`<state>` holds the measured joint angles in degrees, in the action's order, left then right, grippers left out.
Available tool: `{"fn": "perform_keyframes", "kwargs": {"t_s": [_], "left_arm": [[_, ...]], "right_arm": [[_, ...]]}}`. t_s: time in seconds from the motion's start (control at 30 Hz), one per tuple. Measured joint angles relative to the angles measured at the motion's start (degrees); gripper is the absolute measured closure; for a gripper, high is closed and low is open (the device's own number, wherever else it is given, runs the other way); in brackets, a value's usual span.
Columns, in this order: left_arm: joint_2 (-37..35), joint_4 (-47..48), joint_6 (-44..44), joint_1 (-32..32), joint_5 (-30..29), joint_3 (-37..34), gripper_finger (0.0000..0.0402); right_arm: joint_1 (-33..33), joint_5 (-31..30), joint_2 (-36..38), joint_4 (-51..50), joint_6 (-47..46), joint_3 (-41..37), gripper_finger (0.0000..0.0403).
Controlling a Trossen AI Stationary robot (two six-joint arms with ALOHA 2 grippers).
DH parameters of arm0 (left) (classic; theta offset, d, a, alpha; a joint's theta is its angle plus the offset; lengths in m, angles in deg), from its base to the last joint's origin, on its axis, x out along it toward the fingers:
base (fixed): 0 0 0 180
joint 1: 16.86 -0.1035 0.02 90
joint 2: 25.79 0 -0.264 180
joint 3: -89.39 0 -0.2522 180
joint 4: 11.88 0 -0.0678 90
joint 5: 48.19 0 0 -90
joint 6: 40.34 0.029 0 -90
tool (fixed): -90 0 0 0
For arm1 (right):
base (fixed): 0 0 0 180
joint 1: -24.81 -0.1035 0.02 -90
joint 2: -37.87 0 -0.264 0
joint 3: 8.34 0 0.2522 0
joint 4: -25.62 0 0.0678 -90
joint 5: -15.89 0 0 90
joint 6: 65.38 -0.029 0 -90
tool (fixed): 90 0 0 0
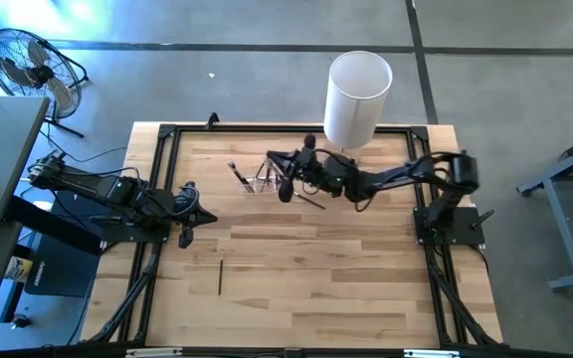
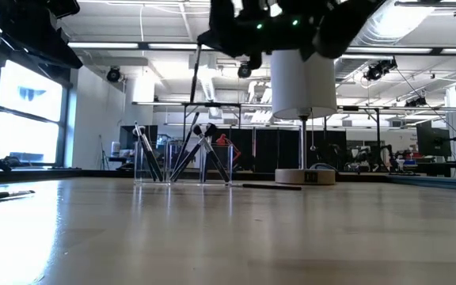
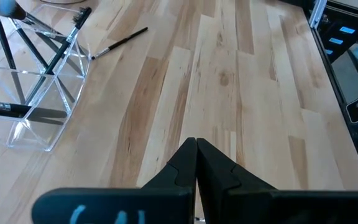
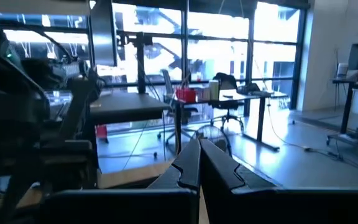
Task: Put items in baskets/containers
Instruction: Put the black eyeshadow brush into the transparent organizer
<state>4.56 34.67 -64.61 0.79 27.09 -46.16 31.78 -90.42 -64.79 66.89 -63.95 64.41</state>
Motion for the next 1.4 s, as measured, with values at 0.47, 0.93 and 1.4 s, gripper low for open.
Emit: {"fn": "perform_keyframes", "kwargs": {"t_s": [0.47,0.93,1.4], "left_arm": [[-0.02,0.15,-0.02,-0.02,0.04,0.00,0.0401],[0.02,0.11,-0.75,-0.02,-4.16,0.00,0.0401],[1.57,-6.18,-11.61,-0.02,-17.67,0.00,0.0266]], "right_arm": [[5.72,6.63,-15.70,-1.02,3.39,8.04,0.0403],[5.88,10.33,-14.71,-12.53,0.12,8.03,0.0378],[4.86,10.30,4.55,-38.45,1.64,8.06,0.0269]]}}
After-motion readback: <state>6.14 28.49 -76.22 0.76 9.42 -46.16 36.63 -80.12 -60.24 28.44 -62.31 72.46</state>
